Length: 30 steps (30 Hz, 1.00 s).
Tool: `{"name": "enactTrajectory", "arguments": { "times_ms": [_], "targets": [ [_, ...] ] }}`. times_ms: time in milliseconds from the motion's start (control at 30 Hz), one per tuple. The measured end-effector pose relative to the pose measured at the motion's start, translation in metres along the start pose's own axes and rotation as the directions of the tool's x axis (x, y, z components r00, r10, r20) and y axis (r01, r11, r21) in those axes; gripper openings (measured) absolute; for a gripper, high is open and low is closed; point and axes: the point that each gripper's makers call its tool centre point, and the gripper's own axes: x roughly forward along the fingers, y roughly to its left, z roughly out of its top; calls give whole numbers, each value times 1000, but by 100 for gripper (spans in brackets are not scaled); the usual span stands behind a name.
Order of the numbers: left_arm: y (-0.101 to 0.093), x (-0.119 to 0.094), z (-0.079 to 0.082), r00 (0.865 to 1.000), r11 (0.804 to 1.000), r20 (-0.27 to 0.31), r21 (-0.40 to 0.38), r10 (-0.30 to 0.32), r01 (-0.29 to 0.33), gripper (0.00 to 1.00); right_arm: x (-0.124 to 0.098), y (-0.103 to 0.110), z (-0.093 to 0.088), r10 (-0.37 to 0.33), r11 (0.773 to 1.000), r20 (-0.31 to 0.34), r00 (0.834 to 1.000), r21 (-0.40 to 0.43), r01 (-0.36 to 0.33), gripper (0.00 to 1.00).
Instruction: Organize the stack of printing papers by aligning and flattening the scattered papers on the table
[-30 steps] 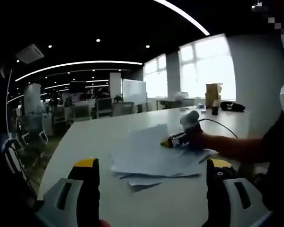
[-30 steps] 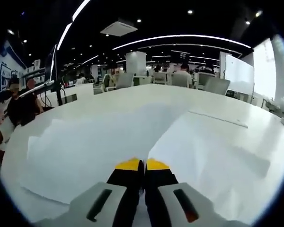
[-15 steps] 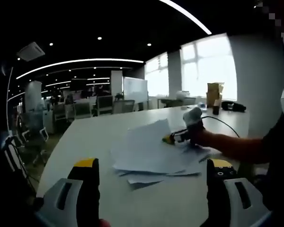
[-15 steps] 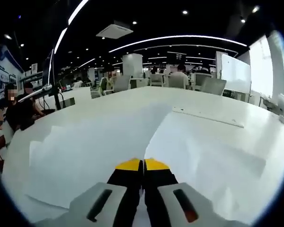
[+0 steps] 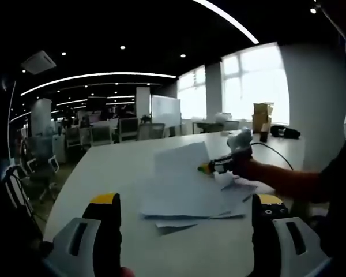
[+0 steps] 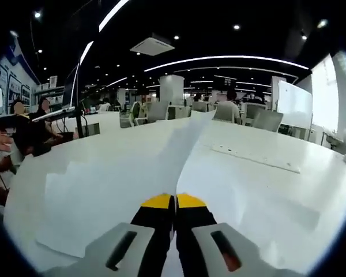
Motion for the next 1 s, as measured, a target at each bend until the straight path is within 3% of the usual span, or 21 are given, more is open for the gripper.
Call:
{"name": "enactTrajectory", "arguments": {
  "times_ms": [200, 367, 667, 1000],
  "targets": [
    [-1, 1, -3, 1000, 1000, -12, 1, 3, -3, 97, -1, 2, 3, 13, 1000, 21, 1000, -4, -12, 0],
    [5, -4, 1, 1000, 1000, 5, -3, 20, -19, 97, -6, 14, 17, 43, 999, 98, 994, -10, -42, 0],
    [10, -4, 12, 999, 999, 23, 13, 37, -37, 97, -7, 16, 23, 58, 998, 118, 991, -12, -57, 0],
    [9, 0, 14, 999, 999, 22, 15, 34, -34, 97, -8, 15, 30, 68, 995, 151, 986, -80, -56, 0]
  ]
}}
